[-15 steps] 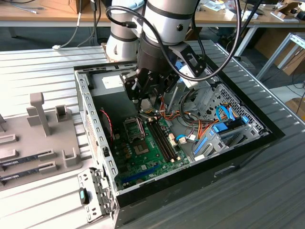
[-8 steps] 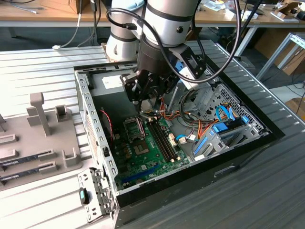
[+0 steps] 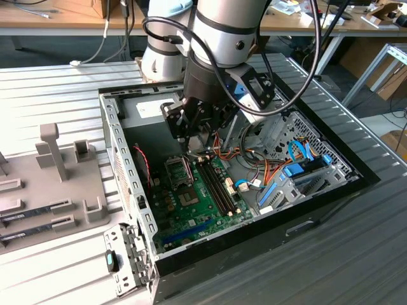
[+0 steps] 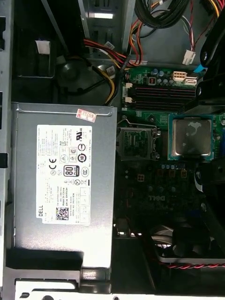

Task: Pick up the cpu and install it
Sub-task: 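Pick up the cpu and move it towards the insertion slot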

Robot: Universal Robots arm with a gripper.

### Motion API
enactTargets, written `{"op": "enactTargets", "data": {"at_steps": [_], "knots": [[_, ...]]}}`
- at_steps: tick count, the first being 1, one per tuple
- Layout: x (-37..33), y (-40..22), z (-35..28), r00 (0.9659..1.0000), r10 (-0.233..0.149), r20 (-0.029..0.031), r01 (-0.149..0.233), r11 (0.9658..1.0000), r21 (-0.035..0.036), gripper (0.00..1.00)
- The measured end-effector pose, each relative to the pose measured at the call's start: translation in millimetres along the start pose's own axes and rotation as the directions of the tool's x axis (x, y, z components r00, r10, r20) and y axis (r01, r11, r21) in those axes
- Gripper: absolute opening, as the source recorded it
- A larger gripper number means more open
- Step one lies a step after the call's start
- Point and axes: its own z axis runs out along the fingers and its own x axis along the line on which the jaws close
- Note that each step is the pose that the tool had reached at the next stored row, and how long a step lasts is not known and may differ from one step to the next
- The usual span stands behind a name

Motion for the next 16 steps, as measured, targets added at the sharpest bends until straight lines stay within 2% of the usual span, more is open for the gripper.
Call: {"op": "enactTargets", "data": {"at_steps": [16], "knots": [[0.1, -3.8, 5.5, 1.0000, 0.000, 0.0000, 0.000, 1.0000, 0.0000, 0.47]]}}
